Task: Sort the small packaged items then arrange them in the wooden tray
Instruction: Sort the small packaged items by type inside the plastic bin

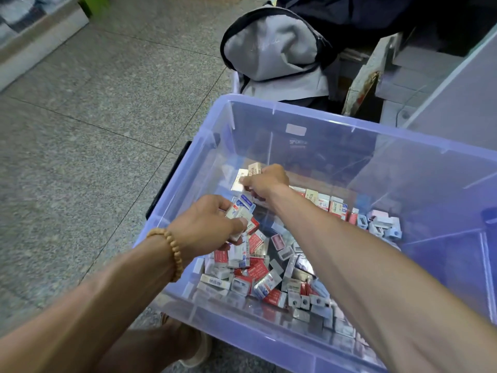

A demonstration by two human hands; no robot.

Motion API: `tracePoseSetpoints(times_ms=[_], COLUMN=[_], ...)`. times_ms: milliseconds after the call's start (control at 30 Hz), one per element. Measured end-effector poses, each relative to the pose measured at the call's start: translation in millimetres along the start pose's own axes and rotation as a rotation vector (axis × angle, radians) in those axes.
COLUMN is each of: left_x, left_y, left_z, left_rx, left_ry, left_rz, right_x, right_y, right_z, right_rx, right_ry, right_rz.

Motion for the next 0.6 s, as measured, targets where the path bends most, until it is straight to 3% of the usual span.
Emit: tracePoseSetpoints(times_ms=[600], left_x=[-0.3], left_y=[2.5], left_z=[1.1], left_rx=[-0.018], left_ry=[-0.001], left_rz=[-0.011], right_x=[-17.8], right_y=[9.9], right_z=[11.0], right_rx=[-0.048], right_ry=[0.015], right_rz=[0.103])
Point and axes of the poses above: each hand's wrist, its own z-axis away from the middle knuckle, its own x-axis out of the palm, y = z × x, the point moved 5 cm from there along -z, towards the middle knuckle, and after that the axes turned 13 degrees about -x, right-handed, at the moved point
